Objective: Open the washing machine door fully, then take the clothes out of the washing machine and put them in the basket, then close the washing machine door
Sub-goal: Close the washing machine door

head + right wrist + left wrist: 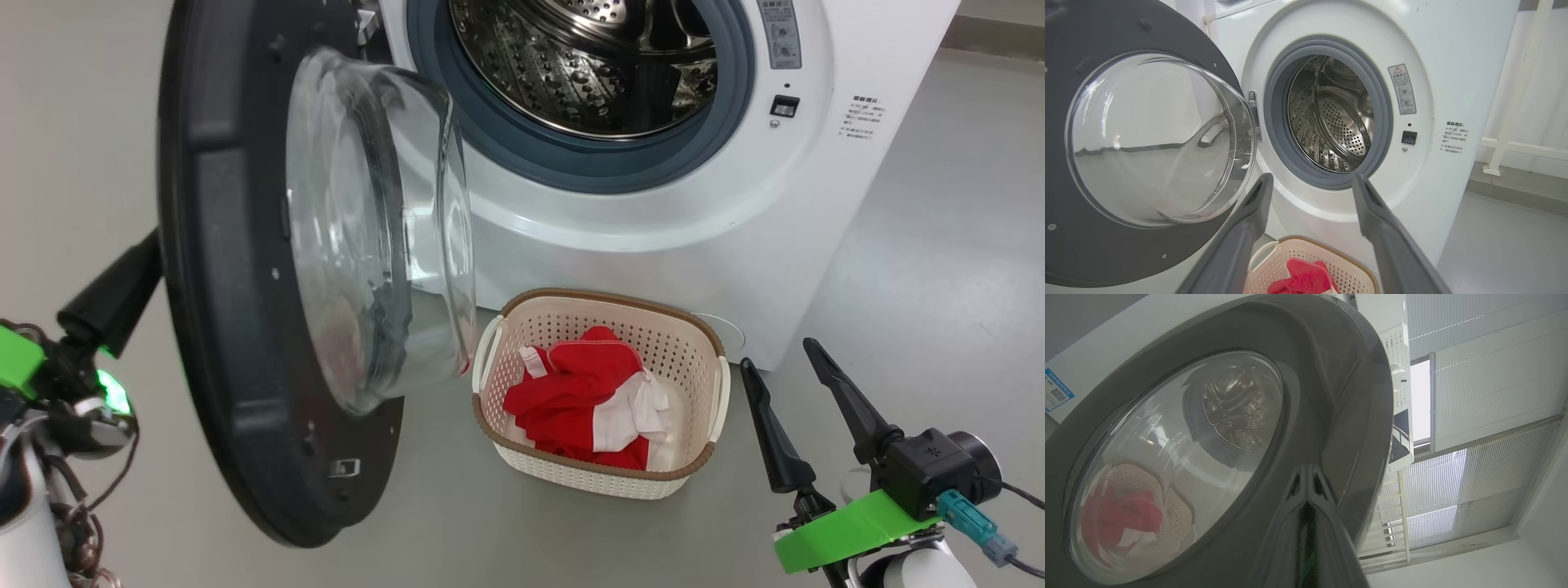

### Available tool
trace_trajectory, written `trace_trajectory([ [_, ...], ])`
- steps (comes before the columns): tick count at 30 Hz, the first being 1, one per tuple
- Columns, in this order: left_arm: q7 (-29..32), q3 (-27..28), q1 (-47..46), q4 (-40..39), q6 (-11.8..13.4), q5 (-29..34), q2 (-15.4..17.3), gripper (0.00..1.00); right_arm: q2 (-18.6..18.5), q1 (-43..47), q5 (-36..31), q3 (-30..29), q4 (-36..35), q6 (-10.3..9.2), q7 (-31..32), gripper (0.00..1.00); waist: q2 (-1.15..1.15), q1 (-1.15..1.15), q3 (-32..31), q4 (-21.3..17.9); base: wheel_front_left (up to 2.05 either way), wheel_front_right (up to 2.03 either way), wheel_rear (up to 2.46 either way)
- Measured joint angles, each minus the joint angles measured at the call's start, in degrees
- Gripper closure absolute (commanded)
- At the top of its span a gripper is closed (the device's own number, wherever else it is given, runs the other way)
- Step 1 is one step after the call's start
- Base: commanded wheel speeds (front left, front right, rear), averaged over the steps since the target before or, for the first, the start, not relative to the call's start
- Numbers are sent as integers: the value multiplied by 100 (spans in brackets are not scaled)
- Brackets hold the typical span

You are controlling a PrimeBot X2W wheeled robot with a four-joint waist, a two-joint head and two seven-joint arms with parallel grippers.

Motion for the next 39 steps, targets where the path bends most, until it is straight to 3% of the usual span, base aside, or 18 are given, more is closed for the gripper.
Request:
trace_trajectory([
  [13, -504, -905, 410, -409, 123, -630, -1, 100, 1, -55, 65, 3, -2, 0, 0, 0, 0, 0, 92, -203, 0, 0, 0],
  [36, -940, -1211, 622, -545, 137, -1168, -9, 98, 14, -57, 89, 22, -3, 0, 0, 0, 0, 0, 133, -529, 0, 0, 0],
  [37, -989, -1193, 622, -558, 120, -1167, -19, 60, 14, -57, 89, 23, -3, 0, 0, 0, 0, 0, 136, -524, 0, 0, 0],
  [39, -1070, -1161, 622, -563, 65, -1150, -24, 0, 14, -57, 89, 23, -2, 0, 0, 0, 0, 0, 137, -513, 0, 0, 0],
])
